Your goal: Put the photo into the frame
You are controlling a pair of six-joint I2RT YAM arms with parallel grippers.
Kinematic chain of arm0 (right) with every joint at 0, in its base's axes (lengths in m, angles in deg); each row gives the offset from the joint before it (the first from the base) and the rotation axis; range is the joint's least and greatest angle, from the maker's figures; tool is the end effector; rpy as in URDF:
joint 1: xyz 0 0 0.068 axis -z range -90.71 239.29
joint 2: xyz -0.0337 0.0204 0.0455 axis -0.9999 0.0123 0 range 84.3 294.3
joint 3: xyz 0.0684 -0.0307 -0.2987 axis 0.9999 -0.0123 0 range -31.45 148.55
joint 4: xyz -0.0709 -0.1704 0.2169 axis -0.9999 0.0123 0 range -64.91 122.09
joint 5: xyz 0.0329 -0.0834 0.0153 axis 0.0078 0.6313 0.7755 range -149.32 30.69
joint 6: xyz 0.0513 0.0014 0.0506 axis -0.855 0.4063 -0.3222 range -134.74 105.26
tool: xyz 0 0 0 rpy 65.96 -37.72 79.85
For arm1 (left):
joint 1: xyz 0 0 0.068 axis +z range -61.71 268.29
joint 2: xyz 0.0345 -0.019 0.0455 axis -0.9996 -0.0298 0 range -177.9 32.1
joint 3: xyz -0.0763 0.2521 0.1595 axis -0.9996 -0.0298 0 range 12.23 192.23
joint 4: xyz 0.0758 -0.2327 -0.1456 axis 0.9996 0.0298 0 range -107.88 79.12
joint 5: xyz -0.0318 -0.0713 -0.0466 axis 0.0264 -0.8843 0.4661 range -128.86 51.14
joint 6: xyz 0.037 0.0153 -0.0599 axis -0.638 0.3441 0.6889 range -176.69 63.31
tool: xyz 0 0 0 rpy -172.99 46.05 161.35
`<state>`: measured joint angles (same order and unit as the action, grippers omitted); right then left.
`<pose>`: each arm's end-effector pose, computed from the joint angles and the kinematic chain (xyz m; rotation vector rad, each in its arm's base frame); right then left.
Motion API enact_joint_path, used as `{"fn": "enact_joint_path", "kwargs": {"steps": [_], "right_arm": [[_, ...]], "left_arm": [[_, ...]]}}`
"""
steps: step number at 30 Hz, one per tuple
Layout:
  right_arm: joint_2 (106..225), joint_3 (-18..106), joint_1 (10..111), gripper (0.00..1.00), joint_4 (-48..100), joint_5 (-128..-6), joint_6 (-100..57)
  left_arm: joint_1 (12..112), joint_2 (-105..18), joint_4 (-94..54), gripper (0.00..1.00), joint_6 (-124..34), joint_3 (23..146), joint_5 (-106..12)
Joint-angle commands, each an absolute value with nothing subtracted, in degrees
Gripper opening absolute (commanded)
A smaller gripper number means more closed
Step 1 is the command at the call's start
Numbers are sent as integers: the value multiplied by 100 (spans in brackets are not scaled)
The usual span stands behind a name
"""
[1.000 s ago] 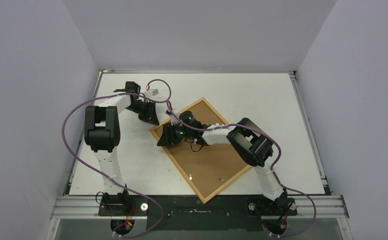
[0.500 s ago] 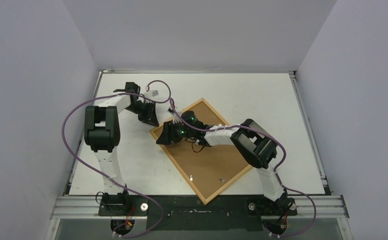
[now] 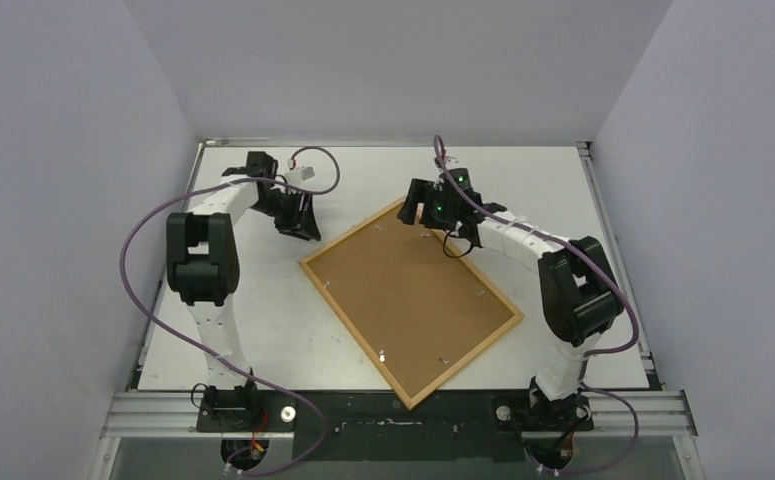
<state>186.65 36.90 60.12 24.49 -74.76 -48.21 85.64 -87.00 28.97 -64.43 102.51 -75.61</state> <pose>0.3862 0.2338 0.2333 -0.0807 2.2757 0.8989 0.4592 -0.0568 0.1803 0.3610 2.7110 -0.8915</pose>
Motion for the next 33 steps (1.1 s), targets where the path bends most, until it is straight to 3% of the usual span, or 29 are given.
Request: {"fn": "enact_joint_path", "kwargs": {"steps": [1, 11, 21, 33], "right_arm": [[18829, 4174, 6309, 78, 3877, -6484, -4335], [18300, 3763, 6722, 74, 4549, -6003, -3952], [17192, 2881, 6953, 78, 4809, -6129, -4229], [17013, 2924, 6998, 80, 4753, -6301, -4249]], "left_arm": [[8368, -8733, 2822, 38, -6399, 10694, -7806], [8020, -9476, 2837, 37, -6623, 11447, -7396], [7524, -10029, 3101, 36, -6955, 12272, -6866], [7320, -10562, 3709, 34, -7531, 12992, -6810]]}}
